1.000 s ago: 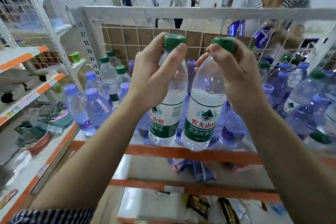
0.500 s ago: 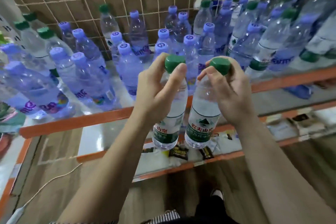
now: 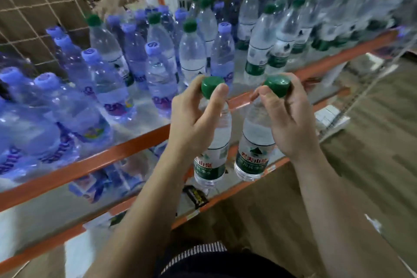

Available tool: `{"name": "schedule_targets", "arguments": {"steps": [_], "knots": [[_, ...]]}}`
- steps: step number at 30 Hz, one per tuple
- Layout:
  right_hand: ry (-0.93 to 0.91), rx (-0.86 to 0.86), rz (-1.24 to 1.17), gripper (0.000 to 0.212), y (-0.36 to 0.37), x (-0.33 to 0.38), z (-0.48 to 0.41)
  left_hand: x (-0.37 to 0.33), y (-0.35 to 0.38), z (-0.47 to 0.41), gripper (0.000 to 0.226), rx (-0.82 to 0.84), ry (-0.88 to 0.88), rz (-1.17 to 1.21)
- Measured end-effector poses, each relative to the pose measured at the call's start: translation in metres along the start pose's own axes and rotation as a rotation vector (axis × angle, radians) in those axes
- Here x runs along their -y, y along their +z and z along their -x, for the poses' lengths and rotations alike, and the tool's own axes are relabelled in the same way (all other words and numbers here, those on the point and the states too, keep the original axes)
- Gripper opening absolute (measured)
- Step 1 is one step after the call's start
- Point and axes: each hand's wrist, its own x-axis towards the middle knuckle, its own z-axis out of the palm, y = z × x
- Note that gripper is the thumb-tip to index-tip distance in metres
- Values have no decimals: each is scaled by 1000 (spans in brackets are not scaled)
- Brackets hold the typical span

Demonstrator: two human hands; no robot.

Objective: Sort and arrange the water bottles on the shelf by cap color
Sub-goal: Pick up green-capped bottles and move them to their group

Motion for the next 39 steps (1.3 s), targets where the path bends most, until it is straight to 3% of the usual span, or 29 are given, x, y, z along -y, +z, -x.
{"name": "schedule_targets", "arguments": {"steps": [13, 19, 23, 27, 39], "knots": [[77, -98, 136, 33, -144, -124, -69, 46, 190, -92, 16, 144, 20, 64], [93, -66, 134, 23, -191, -179, -138, 83, 261, -156, 15, 120, 22, 124], [69, -51, 169, 20, -215, -206, -186, 101, 296, -198, 30, 109, -5, 113], [76, -54, 171, 25, -235, -230, -221, 110, 321, -228, 31, 100, -23, 86], [-40, 192, -72, 33, -257, -270, -298, 111, 363, -238, 38, -207, -110, -218]]}}
